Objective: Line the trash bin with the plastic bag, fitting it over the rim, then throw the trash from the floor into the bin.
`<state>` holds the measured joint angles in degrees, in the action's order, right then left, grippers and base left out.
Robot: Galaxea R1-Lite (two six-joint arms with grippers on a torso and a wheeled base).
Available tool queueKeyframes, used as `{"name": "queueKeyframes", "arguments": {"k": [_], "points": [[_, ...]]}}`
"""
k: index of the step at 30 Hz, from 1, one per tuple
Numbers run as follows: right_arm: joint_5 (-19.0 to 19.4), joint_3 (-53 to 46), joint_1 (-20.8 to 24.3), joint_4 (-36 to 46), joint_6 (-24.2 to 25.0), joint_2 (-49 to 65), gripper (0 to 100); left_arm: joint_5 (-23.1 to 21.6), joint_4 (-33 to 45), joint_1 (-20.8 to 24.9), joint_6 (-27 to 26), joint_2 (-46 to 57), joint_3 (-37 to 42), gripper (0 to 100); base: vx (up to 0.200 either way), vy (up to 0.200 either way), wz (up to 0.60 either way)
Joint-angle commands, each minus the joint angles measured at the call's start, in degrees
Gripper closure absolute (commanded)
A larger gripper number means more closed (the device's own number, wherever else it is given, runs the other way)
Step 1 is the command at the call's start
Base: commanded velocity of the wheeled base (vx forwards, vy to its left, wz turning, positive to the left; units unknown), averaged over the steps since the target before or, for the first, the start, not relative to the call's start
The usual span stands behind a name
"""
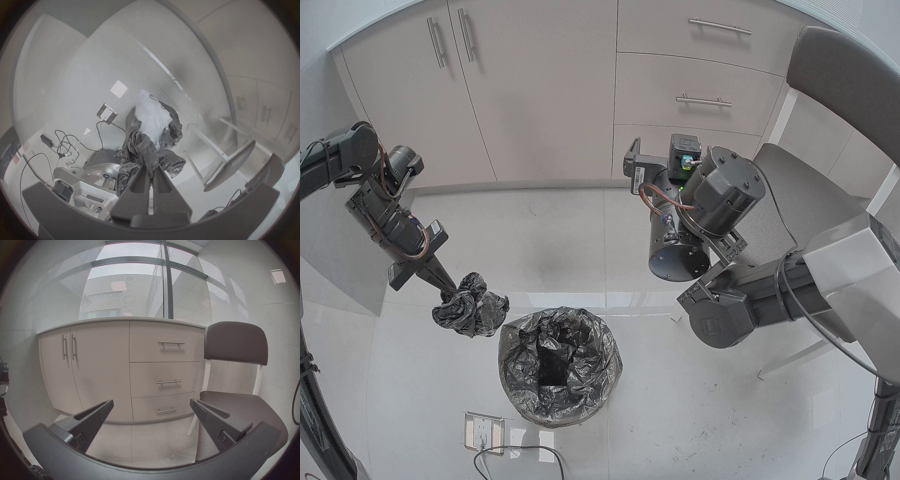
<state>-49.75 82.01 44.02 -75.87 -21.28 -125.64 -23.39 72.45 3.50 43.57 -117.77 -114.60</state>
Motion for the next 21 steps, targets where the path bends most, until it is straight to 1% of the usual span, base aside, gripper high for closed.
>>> {"name": "queueKeyframes", "arguments": {"k": [1,3,4,5,12,17,21], "points": [[0.0,-0.53,0.1,-0.06,0.02,0.83,0,0.01,0.06,3.71,0.11,3.34,0.01,100,0.0,0.0,0.0],[0.0,-0.53,0.1,-0.06,0.02,0.92,0,0.01,0.59,5.47,0.2,3.52,0.01,100,0.0,0.0,0.0],[0.0,-0.53,0.1,-0.06,0.02,0.92,0,0.01,0.59,5.47,0.2,3.52,0.01,100,0.0,0.0,0.0],[0.0,-0.62,0.19,-0.06,-0.07,1.01,0,0.01,1.12,7.05,0.02,3.87,0.01,100,0.0,0.0,0.0],[0.0,-1.32,0.1,0.02,-0.07,1.18,0,0.01,1.12,10.83,0.02,3.52,0.01,100,0.0,0.0,0.0],[0.0,-1.32,0.19,0.02,-0.07,1.53,0,0.01,1.2,14.96,0.38,1.85,0.01,100,0.0,0.0,0.0],[0.09,-1.5,0.19,0.02,-0.07,1.62,0,0.19,1.29,15.93,0.29,-0.53,0.01,100,0.0,0.0,0.0]]}}
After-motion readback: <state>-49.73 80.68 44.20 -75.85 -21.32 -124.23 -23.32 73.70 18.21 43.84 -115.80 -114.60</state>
